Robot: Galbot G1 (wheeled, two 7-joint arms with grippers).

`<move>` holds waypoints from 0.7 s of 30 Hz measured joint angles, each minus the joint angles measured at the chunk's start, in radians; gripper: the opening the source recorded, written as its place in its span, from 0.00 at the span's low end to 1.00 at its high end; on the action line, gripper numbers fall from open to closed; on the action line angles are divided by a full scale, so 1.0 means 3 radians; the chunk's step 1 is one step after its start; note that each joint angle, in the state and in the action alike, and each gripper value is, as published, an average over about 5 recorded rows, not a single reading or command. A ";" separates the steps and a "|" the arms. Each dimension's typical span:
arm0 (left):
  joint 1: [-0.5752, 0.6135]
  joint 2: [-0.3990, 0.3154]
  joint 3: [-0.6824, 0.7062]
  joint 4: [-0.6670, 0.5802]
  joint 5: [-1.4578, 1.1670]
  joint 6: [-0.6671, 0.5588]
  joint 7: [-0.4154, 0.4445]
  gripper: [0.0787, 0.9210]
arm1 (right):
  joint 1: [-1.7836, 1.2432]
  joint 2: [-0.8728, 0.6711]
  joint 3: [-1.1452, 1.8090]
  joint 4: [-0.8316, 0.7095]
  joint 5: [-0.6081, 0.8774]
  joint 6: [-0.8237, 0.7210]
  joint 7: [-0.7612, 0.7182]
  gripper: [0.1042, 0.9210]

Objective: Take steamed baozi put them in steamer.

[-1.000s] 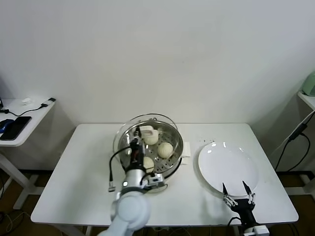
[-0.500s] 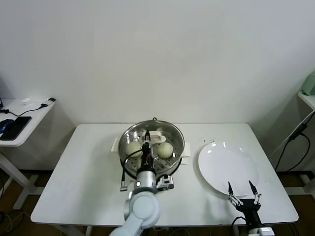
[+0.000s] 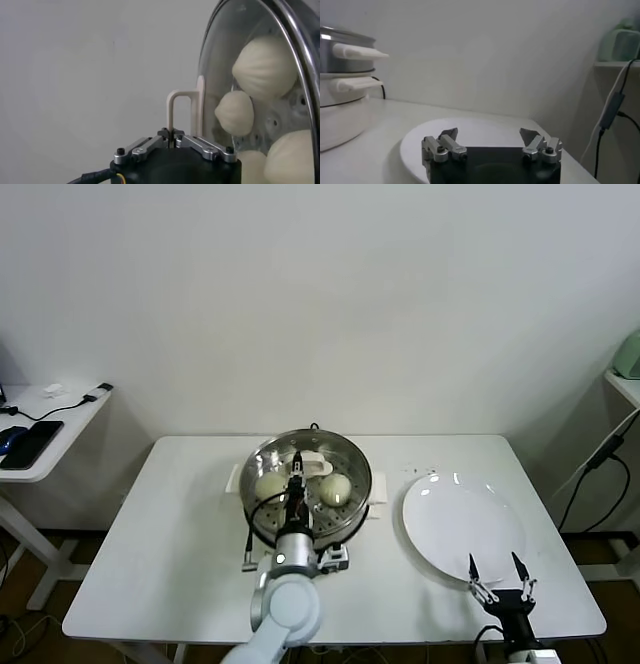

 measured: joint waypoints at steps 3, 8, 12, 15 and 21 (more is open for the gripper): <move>0.0001 0.0004 0.0004 -0.0002 -0.0020 0.0000 -0.0005 0.08 | 0.0001 0.0001 -0.0001 0.0003 -0.0008 0.0005 -0.0015 0.88; 0.0023 0.0041 0.0029 -0.0061 -0.0108 0.0000 -0.0002 0.23 | 0.0002 -0.0002 -0.0017 0.0015 -0.0015 0.0004 -0.0037 0.88; 0.0058 0.0081 0.0062 -0.0152 -0.0230 -0.0002 0.0005 0.37 | 0.0002 -0.0003 -0.0035 0.0030 -0.0017 -0.0005 -0.0043 0.88; 0.0094 0.0112 0.0079 -0.0243 -0.0351 -0.0018 -0.0014 0.47 | 0.0005 -0.0007 -0.0047 0.0038 -0.0016 -0.0019 -0.0045 0.88; 0.0200 0.0172 0.0038 -0.0493 -0.0736 -0.0155 -0.0139 0.67 | 0.0011 -0.0009 -0.0077 0.0031 0.0003 -0.0022 -0.0035 0.88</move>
